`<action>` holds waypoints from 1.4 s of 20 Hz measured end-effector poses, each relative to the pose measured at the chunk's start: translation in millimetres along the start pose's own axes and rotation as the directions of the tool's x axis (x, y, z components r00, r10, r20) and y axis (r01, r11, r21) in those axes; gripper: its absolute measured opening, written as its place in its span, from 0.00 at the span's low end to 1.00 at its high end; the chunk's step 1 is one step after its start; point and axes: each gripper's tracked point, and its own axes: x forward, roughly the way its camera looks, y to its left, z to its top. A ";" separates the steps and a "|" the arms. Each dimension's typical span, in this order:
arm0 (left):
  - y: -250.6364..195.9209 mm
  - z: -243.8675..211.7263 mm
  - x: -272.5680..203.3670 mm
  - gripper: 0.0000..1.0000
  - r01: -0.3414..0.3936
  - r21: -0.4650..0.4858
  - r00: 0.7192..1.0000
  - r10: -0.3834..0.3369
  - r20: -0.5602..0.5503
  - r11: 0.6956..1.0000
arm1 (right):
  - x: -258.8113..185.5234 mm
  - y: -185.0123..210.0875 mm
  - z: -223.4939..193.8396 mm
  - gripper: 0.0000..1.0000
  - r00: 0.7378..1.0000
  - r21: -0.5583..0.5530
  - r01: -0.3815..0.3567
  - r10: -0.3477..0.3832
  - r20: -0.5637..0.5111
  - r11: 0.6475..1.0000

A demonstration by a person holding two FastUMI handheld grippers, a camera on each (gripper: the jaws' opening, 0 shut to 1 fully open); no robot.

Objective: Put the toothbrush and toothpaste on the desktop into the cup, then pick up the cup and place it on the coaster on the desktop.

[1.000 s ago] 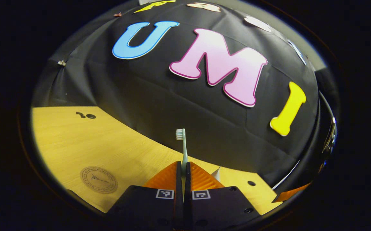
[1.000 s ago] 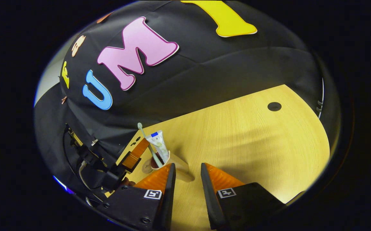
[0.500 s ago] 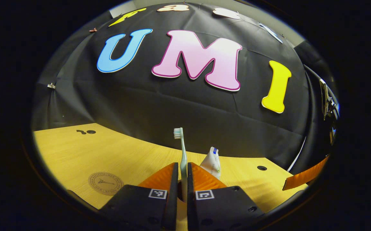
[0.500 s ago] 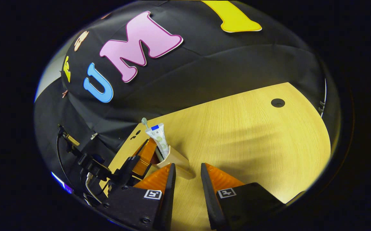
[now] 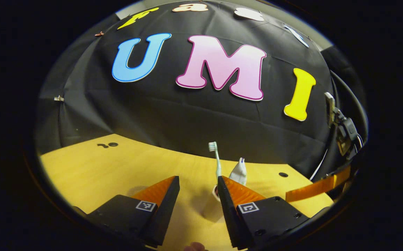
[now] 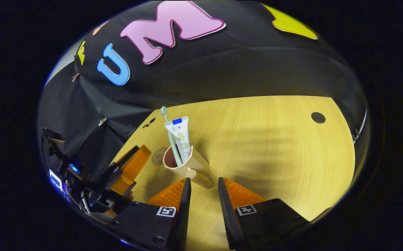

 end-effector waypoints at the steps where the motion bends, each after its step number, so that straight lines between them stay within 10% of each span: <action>1: 6.1 1.3 -16.6 0.71 0.000 0.016 1.000 0.001 -0.011 1.000 | 5.3 3.7 -0.4 0.48 1.000 -0.034 0.001 -0.002 -0.029 0.999; 12: 38.5 -15.5 -157.8 0.72 -0.062 -0.031 0.988 0.057 -0.146 0.998 | 52.8 21.8 -14.9 0.48 0.965 -0.357 -0.012 -0.082 -0.248 0.934; 23: 52.8 -37.4 -186.5 0.72 -0.122 -0.080 0.975 0.105 -0.194 0.989 | 78.9 19.6 -21.6 0.45 0.898 -0.561 -0.033 -0.222 -0.380 0.827; 25: 54.0 -37.0 -186.8 0.72 -0.129 -0.097 0.975 0.108 -0.196 0.987 | 78.8 20.1 -23.7 0.22 0.892 -0.537 -0.038 -0.214 -0.398 0.843; 28: 54.4 -36.8 -189.0 0.72 -0.134 -0.099 0.975 0.113 -0.193 0.986 | 80.1 20.0 -21.8 0.19 0.902 -0.543 -0.051 -0.195 -0.386 0.838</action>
